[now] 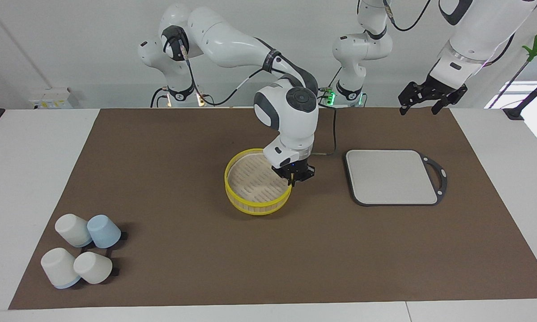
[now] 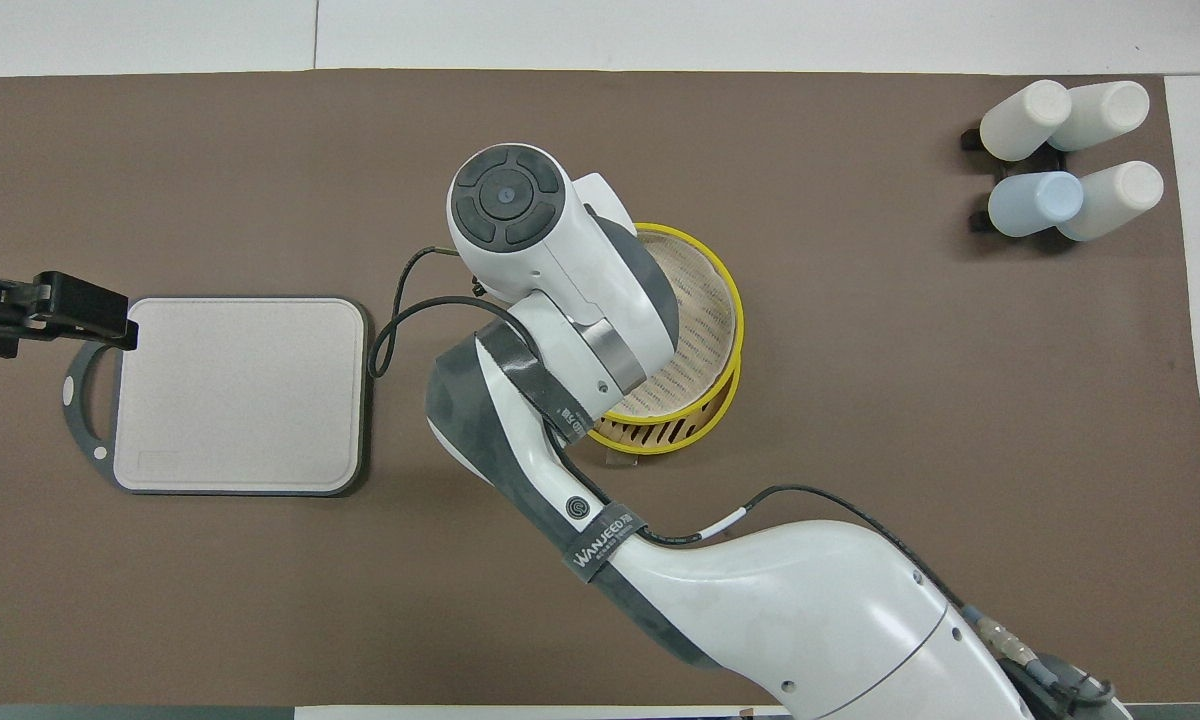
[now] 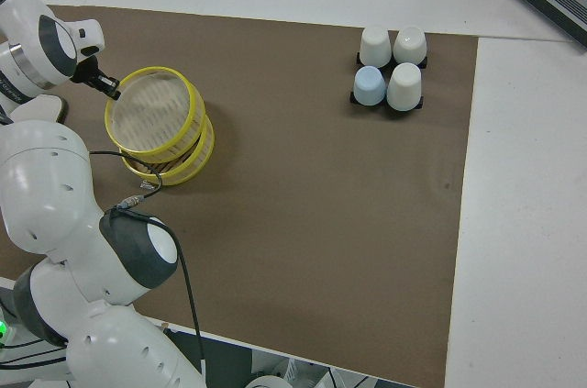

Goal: Place bun in steamer

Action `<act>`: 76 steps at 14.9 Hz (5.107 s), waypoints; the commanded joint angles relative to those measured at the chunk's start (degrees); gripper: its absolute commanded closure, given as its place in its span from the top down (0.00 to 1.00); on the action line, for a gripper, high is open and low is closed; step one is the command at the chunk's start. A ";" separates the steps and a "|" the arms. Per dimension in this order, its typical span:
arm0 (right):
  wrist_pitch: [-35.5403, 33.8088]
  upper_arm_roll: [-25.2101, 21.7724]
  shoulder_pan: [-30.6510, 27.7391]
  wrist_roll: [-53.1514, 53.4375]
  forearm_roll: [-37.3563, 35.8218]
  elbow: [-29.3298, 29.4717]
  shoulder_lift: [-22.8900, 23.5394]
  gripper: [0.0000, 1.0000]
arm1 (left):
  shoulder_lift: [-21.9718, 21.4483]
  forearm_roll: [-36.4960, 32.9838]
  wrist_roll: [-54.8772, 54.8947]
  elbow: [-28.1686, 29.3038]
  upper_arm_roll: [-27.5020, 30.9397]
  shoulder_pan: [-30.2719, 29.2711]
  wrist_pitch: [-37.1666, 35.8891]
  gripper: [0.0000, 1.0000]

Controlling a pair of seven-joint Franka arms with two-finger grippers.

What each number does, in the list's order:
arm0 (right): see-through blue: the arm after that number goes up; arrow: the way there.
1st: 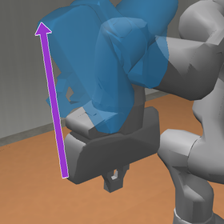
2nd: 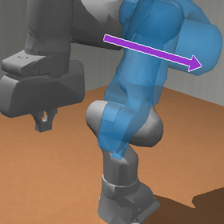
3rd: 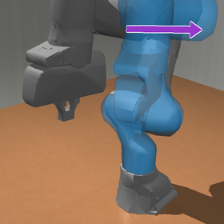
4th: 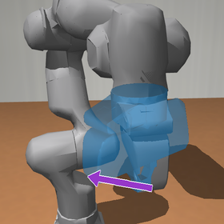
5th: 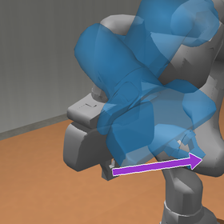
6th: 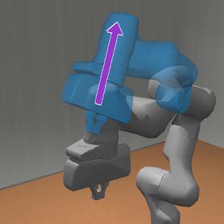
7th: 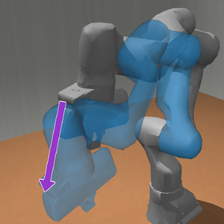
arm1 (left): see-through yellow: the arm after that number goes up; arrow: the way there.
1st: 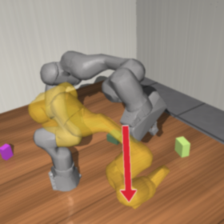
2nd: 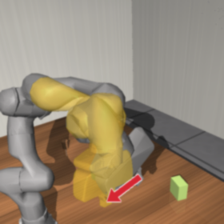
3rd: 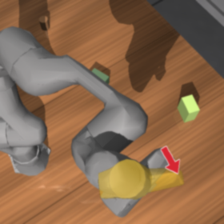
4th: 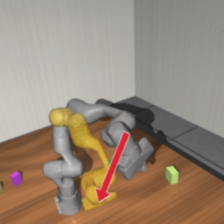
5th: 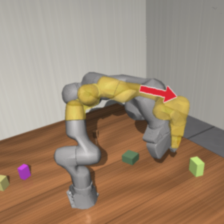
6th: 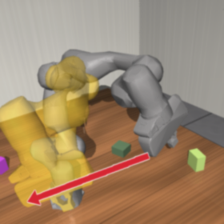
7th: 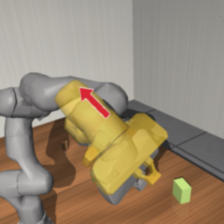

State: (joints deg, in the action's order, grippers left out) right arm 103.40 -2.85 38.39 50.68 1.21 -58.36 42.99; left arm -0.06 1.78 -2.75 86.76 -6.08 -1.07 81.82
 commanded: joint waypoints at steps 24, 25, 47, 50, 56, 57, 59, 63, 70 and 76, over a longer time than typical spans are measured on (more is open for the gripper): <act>-0.75 0.21 -0.60 0.56 2.92 -7.82 -5.20 0.00 | -1.61 0.51 0.73 1.74 0.89 0.02 0.98 1.00; -0.66 0.21 -0.60 0.56 2.92 -8.17 -5.37 0.00 | -1.61 0.51 0.73 1.74 0.89 0.02 0.98 1.00; -0.29 -0.49 -6.74 -12.13 0.91 -13.18 -15.82 1.00 | -1.61 0.51 0.73 1.74 0.89 0.02 0.98 1.00; -5.74 -0.41 -14.28 -30.68 -1.04 -13.18 -19.16 1.00 | -1.61 0.51 0.73 1.74 0.89 0.02 0.98 1.00; -17.95 -0.32 -28.70 -52.51 -0.34 -14.76 -25.93 1.00 | -1.61 0.51 0.73 1.74 0.89 0.02 0.98 1.00; -18.67 -0.32 -30.12 -52.44 -0.16 -17.03 -28.03 1.00 | -1.61 0.51 0.73 1.74 0.89 0.02 0.98 1.00; -14.06 -0.32 -32.58 -52.36 -0.16 -28.06 -35.39 1.00 | -1.61 0.51 0.73 1.74 0.89 0.02 0.98 1.00; -4.45 -0.41 -36.80 -52.97 -0.25 -39.20 -42.46 1.00 | -1.61 0.51 0.73 1.74 0.89 0.02 1.06 1.00; -4.17 -0.41 -40.85 -53.41 -0.33 -36.56 -40.97 1.00 | -1.61 0.51 0.73 1.74 0.89 0.02 1.06 1.00; -6.19 -0.41 -40.94 -53.32 -0.33 -36.57 -40.88 1.00 | -1.61 0.51 0.82 1.74 0.89 0.02 0.98 1.00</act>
State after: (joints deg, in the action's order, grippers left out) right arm 97.94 -4.10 -1.45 -1.41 0.76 -94.52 2.48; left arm -0.13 1.78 -2.75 86.76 -5.69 -1.10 81.82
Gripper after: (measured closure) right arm 0.000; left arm 0.000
